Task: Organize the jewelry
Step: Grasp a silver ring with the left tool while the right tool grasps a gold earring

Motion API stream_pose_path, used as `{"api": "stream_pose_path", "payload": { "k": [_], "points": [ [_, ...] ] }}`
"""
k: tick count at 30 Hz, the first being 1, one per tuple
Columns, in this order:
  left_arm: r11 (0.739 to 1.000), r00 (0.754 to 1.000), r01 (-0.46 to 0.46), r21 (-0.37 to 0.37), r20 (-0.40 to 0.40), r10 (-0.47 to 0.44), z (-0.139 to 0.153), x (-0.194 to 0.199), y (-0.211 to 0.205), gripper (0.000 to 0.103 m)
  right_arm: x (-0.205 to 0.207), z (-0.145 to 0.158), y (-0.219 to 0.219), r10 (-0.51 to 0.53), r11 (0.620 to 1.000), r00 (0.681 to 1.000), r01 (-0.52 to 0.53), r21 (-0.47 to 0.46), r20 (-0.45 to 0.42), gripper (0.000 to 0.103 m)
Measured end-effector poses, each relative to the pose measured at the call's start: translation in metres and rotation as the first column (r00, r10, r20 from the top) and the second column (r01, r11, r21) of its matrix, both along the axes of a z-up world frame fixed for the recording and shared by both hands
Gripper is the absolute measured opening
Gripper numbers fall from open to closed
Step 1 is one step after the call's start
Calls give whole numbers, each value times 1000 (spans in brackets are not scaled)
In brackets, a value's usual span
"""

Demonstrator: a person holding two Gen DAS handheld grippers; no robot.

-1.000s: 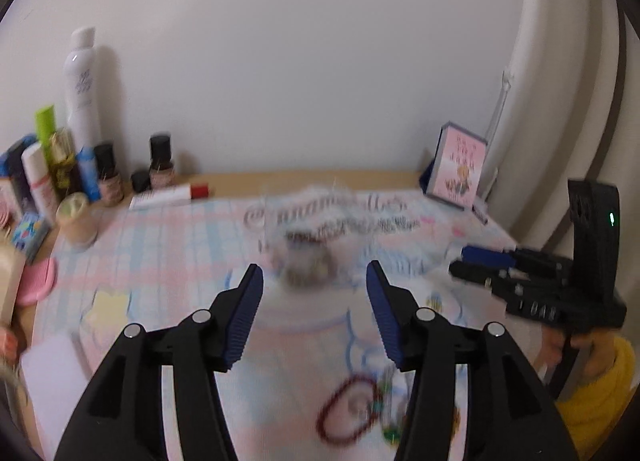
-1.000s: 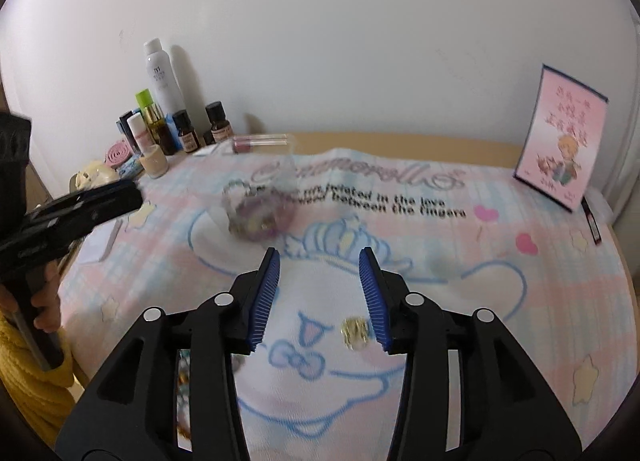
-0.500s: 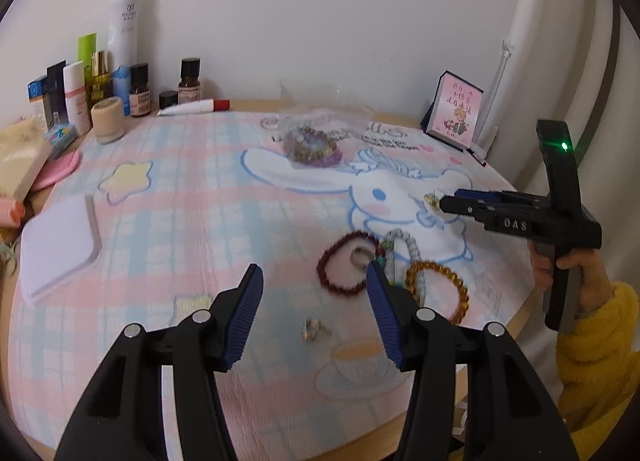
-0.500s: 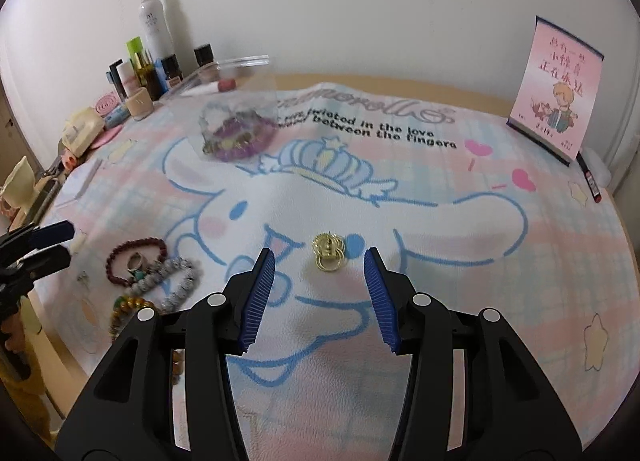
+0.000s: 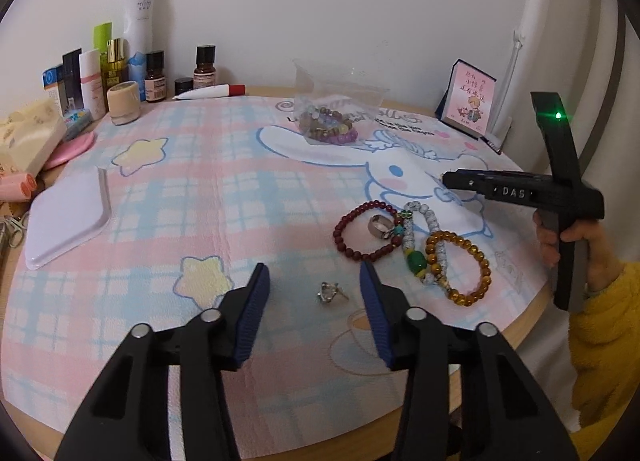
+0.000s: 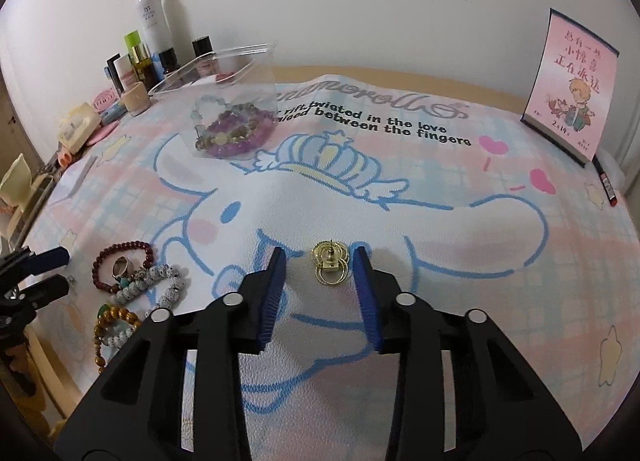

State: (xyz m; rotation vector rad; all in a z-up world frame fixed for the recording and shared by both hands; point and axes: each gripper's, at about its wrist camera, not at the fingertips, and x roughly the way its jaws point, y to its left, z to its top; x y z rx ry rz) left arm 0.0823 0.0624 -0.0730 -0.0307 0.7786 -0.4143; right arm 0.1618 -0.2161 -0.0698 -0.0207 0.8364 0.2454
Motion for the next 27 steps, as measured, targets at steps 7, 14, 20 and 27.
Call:
{"api": "stream_pose_path", "payload": {
  "k": [7,14,20,27],
  "points": [
    [1000,1000,0,21,-4,0,0,2,2,22,5,1,2,-7,999,1000,7,-40,-12,19],
    [999,1000,23,36,1,-23,-1,-1,-5,11,5,1,3,-10,998,1000,10,-61,-12,14],
    [1000,1000,10,10,-4,-10,1,1,-1,11,-1,10,2,0,999,1000,1,-52,18,9],
    [1000,1000,10,-11,12,-10,9,1,2,11,-7,23,6,20,998,998,-17,-53,54,9]
  ]
}}
